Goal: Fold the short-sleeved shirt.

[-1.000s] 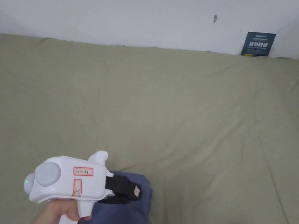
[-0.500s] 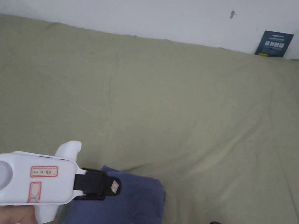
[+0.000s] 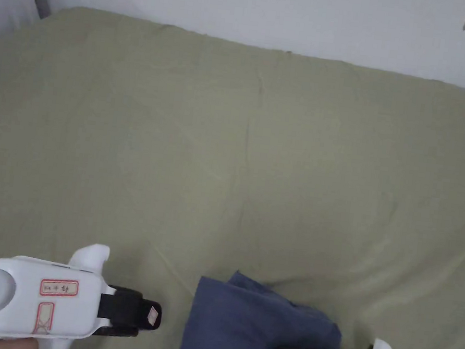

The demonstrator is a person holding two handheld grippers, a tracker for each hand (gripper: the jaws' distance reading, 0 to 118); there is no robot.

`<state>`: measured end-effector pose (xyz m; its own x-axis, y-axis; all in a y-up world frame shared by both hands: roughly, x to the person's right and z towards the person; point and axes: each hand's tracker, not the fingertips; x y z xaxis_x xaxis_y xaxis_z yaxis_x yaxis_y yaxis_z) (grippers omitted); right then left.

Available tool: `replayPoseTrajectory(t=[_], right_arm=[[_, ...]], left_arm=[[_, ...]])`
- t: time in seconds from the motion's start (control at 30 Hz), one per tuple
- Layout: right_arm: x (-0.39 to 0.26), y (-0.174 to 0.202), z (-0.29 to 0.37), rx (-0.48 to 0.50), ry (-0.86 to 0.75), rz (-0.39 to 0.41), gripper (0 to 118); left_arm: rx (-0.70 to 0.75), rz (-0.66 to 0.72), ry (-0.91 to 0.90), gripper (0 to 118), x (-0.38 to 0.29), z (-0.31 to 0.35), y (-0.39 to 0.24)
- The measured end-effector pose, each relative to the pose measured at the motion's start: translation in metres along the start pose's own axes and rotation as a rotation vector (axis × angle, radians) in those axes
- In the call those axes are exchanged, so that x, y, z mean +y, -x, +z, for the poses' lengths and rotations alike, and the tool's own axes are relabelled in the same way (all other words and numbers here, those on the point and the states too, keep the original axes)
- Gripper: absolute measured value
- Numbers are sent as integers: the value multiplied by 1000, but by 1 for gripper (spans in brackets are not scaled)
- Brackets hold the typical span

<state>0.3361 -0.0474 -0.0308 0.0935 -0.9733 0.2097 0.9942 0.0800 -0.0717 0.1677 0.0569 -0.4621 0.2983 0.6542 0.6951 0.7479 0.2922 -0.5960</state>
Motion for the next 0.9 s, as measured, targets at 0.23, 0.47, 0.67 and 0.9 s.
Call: replayPoseTrajectory(t=[0.23,0.47,0.67,0.9], right_arm=[[-2,-1,3,31,-36,-26,0],[-1,-4,2,48,-49,-28,0],[1,0,1,44,-59,-21,0],[4,29,3,-15,-39,74,0]], left_arm=[[-318,54,178,116,25,-26,11],[-466,54,170,112,30,-102,2],[-383,13,170,34,24,-113,20],[-431,68,169,33,37,-90,24]])
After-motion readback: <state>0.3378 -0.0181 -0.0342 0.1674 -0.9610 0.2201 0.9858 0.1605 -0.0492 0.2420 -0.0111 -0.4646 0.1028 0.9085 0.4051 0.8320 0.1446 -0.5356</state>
